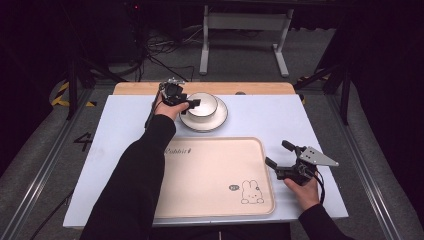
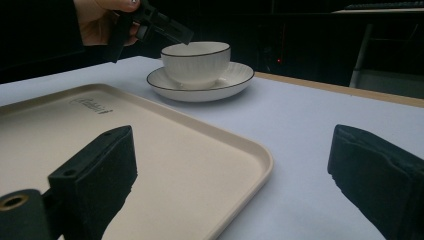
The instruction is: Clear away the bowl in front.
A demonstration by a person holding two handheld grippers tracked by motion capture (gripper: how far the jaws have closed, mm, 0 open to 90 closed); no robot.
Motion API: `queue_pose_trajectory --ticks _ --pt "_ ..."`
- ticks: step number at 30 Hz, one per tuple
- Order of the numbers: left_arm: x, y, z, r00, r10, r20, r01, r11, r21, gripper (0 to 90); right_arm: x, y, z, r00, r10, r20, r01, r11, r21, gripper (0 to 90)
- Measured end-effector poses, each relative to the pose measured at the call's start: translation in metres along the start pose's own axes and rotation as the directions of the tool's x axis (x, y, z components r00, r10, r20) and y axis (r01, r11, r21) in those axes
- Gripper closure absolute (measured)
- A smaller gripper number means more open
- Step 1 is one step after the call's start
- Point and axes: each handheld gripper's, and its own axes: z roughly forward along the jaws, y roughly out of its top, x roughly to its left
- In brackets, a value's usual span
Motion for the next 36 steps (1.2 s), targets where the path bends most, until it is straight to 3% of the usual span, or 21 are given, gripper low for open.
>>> queue_pose_trajectory --ticks 2,9,18,26,30,36 --pt "0.0 -0.001 0.004 0.9998 -0.018 -0.001 0.018 0.9998 0.01 23.3 0.0 0.0 0.0 1.0 0.0 0.0 0.0 1.0 0.0 6.0" --pt "-0.002 -0.005 0.015 0.9999 -0.012 -0.006 0.012 0.9994 0.032 24.7 0.0 0.0 0.0 1.0 0.0 -0.002 0.0 1.0 -0.002 6.0" --pt "0.003 -0.008 0.024 0.9976 -0.06 -0.033 0.062 0.9973 0.04 28.1 0.0 0.0 0.0 1.0 0.001 -0.003 -0.001 1.0 -0.002 6.0" --pt "0.006 -0.008 0.024 0.9934 -0.115 -0.005 0.115 0.9928 0.035 47.7 -0.001 0.0 0.0 1.0 0.002 -0.005 -0.002 1.0 -0.004 6.0" --pt "0.006 -0.008 0.023 0.995 -0.091 -0.042 0.093 0.9945 0.049 57.0 -0.001 0.0 0.0 1.0 0.004 -0.005 -0.004 1.0 -0.005 5.9" --pt "0.006 -0.008 0.023 0.9931 -0.095 -0.069 0.099 0.9931 0.063 66.4 -0.001 0.0 0.0 1.0 0.006 -0.007 -0.006 1.0 -0.006 6.0"
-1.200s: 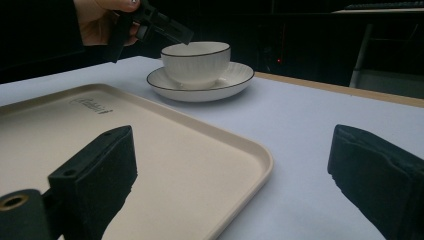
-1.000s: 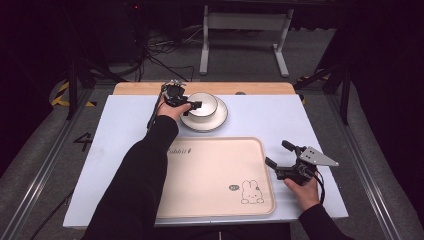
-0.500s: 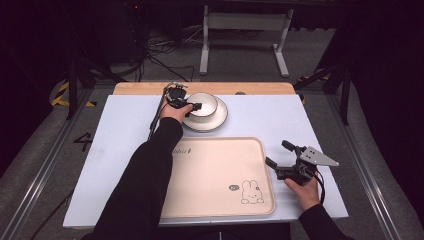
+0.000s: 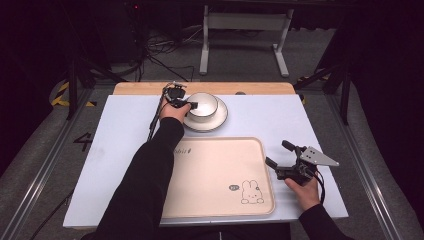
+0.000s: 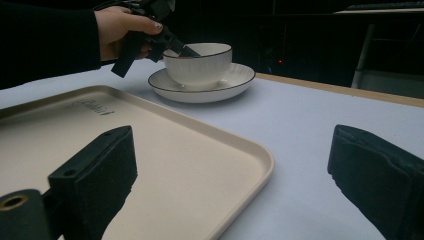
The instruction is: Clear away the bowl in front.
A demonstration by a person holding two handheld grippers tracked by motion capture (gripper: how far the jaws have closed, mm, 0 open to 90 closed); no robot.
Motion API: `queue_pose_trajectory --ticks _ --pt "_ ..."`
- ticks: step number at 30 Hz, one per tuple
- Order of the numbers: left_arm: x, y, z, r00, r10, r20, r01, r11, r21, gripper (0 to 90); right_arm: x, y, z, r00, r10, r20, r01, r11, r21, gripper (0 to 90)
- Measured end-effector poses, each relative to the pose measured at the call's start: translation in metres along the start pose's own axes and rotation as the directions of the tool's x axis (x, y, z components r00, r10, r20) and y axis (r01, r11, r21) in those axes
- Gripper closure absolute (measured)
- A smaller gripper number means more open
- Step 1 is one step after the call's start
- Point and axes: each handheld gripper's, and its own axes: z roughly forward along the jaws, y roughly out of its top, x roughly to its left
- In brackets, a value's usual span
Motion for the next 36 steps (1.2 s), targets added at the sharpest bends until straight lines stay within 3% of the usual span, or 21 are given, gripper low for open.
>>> queue_pose_trajectory --ticks 6,11,17,22,26,36 --pt "0.0 0.001 0.001 0.9993 -0.035 -0.012 0.035 0.9993 -0.008 71.0 0.0 0.0 0.0 1.0 0.004 -0.001 -0.004 1.0 -0.001 5.9" --pt "-0.002 0.002 0.0 0.999 -0.025 -0.036 0.025 0.9995 -0.018 79.1 0.0 0.0 0.0 1.0 0.005 -0.001 -0.005 1.0 -0.002 6.0" --pt "-0.007 0.004 0.0 0.9973 -0.002 -0.074 0.003 1.0 0.008 80.0 0.0 0.0 0.0 1.0 0.008 0.0 -0.008 1.0 -0.002 6.2" --pt "-0.007 0.005 -0.001 0.9974 -0.028 -0.067 0.029 0.9995 0.012 80.2 -0.001 0.0 0.0 1.0 0.008 0.0 -0.008 1.0 -0.002 6.3" --pt "-0.007 0.007 -0.006 0.9984 -0.051 -0.024 0.052 0.9982 0.029 80.8 -0.001 0.0 0.0 0.9999 0.01 -0.003 -0.01 1.0 -0.002 6.4" --pt "-0.013 0.009 -0.016 0.9996 -0.025 -0.012 0.025 0.9983 0.052 80.1 -0.001 0.0 0.0 0.9999 0.011 -0.004 -0.011 1.0 -0.002 6.5"
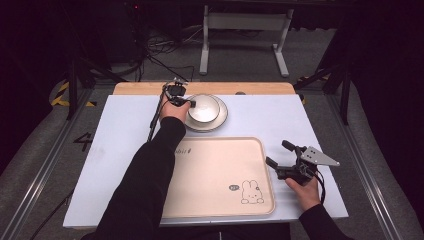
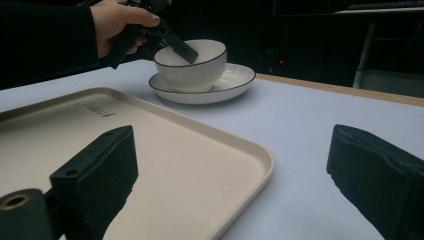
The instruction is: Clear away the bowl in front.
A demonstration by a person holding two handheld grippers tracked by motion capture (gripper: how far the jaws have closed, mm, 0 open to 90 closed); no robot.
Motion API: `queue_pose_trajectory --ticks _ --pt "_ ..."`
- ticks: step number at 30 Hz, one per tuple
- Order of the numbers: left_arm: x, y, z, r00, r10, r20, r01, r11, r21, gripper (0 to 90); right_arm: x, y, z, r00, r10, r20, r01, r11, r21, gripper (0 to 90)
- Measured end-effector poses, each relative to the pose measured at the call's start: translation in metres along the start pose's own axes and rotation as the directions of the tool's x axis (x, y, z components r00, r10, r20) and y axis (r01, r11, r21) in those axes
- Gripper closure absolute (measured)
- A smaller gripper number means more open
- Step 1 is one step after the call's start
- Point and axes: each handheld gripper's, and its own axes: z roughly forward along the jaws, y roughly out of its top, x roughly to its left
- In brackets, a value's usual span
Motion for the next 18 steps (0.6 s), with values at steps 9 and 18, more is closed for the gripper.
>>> queue_pose_trajectory --ticks 9,18 --pt "-0.005 0.003 -0.013 0.9991 0.004 0.041 -0.004 1.0 -0.007 80.0 0.0 0.0 0.0 1.0 0.005 0.001 -0.005 1.0 0.0 6.4" --pt "-0.011 0.003 -0.026 0.9978 0.032 0.059 -0.033 0.9995 0.0 80.0 0.0 0.0 0.0 1.0 0.004 0.001 -0.004 1.0 -0.001 6.4"
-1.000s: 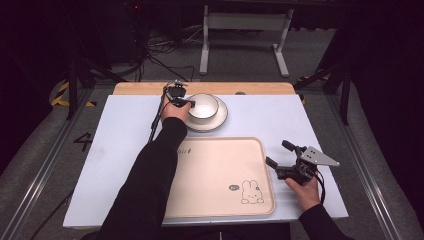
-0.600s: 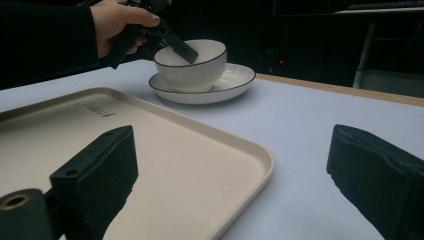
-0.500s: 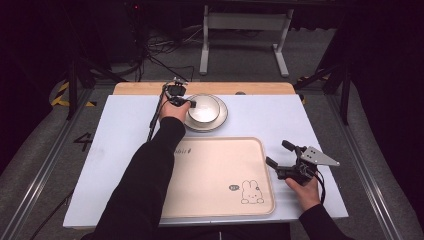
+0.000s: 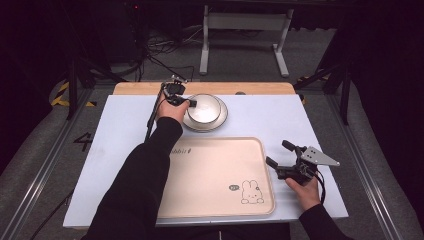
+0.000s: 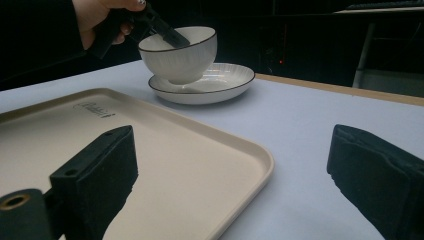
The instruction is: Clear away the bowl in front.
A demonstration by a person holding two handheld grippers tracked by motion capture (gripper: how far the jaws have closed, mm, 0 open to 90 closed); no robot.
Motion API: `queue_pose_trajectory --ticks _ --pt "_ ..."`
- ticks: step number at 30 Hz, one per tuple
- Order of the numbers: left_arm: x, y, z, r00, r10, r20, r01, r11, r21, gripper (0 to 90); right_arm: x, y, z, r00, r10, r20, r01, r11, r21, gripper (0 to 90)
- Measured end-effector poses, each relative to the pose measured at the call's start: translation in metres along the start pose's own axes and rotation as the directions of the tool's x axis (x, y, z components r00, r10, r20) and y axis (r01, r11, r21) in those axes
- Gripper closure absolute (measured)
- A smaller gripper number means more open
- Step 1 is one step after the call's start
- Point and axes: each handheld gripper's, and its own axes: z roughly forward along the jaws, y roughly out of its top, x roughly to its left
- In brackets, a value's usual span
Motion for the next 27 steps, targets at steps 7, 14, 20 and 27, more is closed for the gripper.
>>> queue_pose_trajectory --ticks 7,14,20,27 --pt "-0.006 0.001 -0.012 0.9998 0.009 0.019 -0.009 0.9999 -0.011 80.0 0.0 0.0 0.0 1.0 -0.002 -0.001 0.002 1.0 -0.001 6.4" --pt "-0.008 0.003 -0.026 0.9991 0.004 0.041 -0.003 0.9998 -0.019 80.1 0.0 0.0 0.0 1.0 -0.003 -0.002 0.003 1.0 0.0 6.4" --pt "-0.011 0.002 -0.037 0.9973 0.005 0.073 -0.004 0.9998 -0.019 80.1 0.0 0.0 0.0 1.0 -0.002 -0.002 0.002 1.0 0.0 6.4" --pt "-0.018 -0.002 -0.048 0.993 0.042 0.111 -0.042 0.9991 -0.003 80.1 0.0 0.0 0.0 1.0 -0.002 -0.002 0.002 1.0 0.0 6.4"
